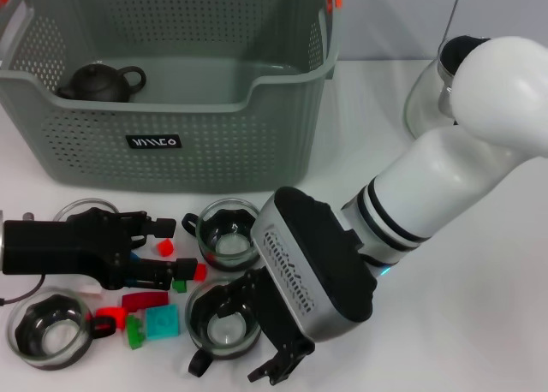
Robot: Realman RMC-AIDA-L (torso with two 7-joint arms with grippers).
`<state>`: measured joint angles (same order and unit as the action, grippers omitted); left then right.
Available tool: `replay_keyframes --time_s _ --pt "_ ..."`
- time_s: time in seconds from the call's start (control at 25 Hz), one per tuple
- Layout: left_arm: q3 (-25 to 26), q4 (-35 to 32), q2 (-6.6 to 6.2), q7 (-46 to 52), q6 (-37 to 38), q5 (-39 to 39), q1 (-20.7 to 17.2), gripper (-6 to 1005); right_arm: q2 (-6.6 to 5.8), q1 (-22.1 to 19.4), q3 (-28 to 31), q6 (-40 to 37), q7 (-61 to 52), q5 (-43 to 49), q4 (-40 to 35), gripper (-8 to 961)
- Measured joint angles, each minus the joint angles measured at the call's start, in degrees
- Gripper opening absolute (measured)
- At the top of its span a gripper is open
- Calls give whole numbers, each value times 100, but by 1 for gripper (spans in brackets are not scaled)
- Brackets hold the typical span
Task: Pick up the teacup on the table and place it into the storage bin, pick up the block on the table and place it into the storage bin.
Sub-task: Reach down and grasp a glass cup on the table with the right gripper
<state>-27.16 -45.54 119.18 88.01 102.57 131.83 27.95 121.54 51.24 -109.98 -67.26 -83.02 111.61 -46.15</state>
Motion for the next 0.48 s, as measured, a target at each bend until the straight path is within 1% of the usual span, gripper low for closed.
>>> replay_keyframes --time_s 0.36,0.48 --pt "0 16 -8 -23 -26 0 15 890 4 47 -89 83 -205 0 41 881" --pt "0 22 -9 -29 -32 -2 18 890 11 50 -168 191 -342 0 51 829"
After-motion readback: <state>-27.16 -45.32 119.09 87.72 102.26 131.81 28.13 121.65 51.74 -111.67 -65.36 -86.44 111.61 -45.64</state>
